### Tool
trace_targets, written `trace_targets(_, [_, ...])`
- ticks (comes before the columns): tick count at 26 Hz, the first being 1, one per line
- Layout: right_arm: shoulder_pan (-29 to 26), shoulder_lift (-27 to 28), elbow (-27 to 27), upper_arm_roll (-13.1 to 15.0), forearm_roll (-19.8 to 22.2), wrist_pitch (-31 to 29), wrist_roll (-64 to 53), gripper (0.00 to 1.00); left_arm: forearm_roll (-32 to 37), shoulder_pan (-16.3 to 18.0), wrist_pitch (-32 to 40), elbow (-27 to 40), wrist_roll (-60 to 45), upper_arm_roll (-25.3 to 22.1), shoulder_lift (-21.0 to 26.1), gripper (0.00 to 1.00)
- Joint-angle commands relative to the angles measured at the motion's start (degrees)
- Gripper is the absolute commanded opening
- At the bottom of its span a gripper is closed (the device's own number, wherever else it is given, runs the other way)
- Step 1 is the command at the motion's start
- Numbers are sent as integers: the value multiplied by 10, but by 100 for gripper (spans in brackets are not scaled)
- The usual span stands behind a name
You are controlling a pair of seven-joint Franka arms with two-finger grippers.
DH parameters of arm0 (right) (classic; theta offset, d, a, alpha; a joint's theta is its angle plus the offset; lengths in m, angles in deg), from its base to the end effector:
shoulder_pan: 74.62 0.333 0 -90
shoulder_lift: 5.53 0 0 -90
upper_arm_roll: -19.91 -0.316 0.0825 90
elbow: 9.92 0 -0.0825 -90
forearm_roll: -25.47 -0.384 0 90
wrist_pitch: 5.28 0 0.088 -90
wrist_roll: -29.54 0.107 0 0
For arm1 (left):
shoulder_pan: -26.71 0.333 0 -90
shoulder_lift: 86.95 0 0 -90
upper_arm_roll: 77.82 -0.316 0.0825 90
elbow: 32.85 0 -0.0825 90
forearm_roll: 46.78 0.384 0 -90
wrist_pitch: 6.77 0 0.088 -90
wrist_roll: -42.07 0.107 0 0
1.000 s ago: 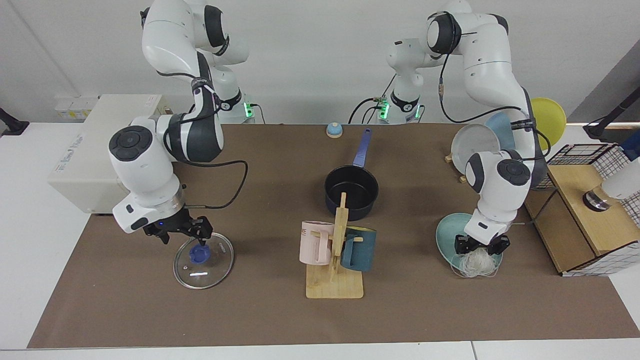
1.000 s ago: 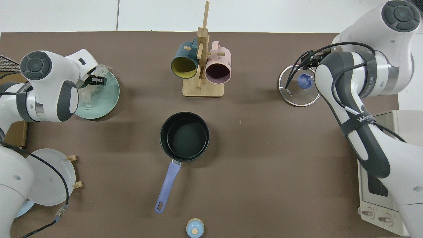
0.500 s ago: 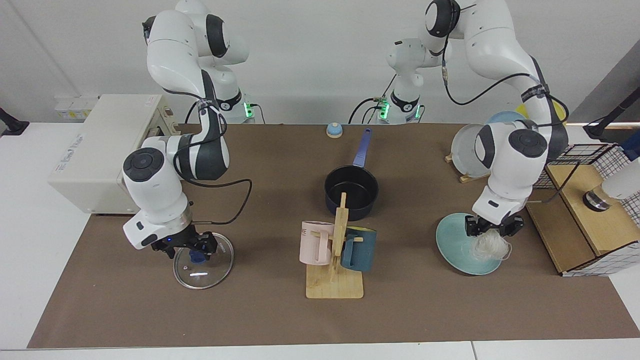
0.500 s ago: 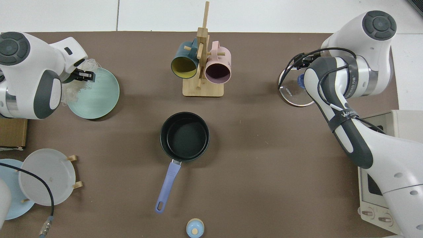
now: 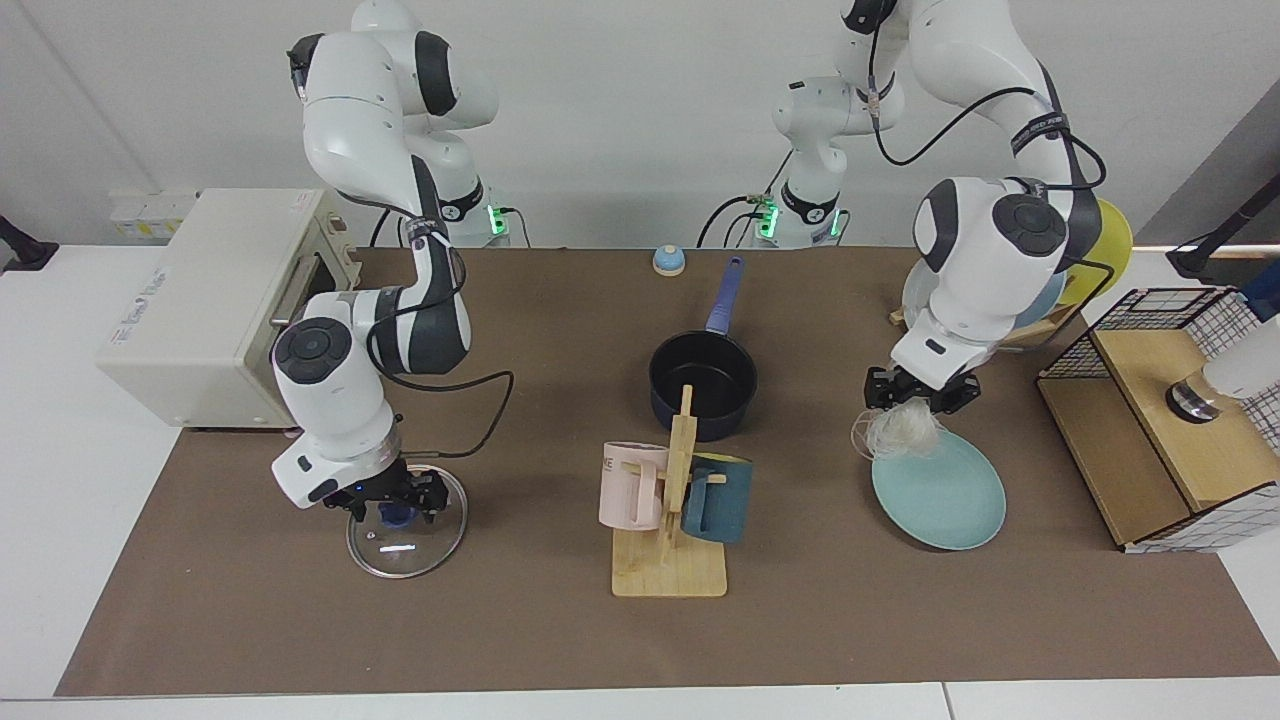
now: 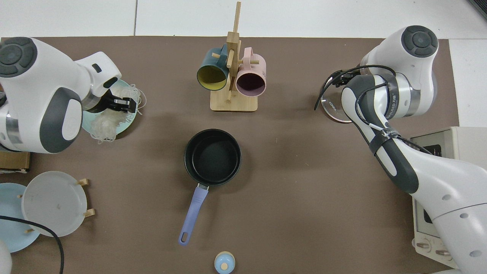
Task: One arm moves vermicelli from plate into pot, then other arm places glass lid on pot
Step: 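Carry the vermicelli over the black saucepan and release it inside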
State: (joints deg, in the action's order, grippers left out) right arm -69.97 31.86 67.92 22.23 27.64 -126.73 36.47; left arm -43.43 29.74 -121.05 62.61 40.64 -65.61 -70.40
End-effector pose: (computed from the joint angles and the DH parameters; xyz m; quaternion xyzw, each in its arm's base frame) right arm 0.7382 0.0348 0.3484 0.9978 -0.0263 0.0566 0.0242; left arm 0.6417 -0.0876 0.4452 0.9970 -0.0740 0.0229 0.0053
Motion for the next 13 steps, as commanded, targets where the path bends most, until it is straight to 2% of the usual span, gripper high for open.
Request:
trace_targets(1, [-8,-7,28,-5,8,-28,-15,99,-10,-25,-27,51,-64,21,-35,0])
trace_targets(5, [-7,-7,32,-5,8,-29,-16,99,-9,-59,-42,70,-148,37,-39,0])
trace_targets(10, [-7,-7,36,-6,6,-30,-23,96,-9,-122,-43,93,-257,38,-50,0])
trace_targets(11, [-7,-7,37,-6,6,-30,-24,91,-9,-134,-45,100,-274,38,-56,0])
trace_targets(13, [-7,-7,36,-6,6,-29,-25,71,-8,-156,-59,125,-304,37,-68,0])
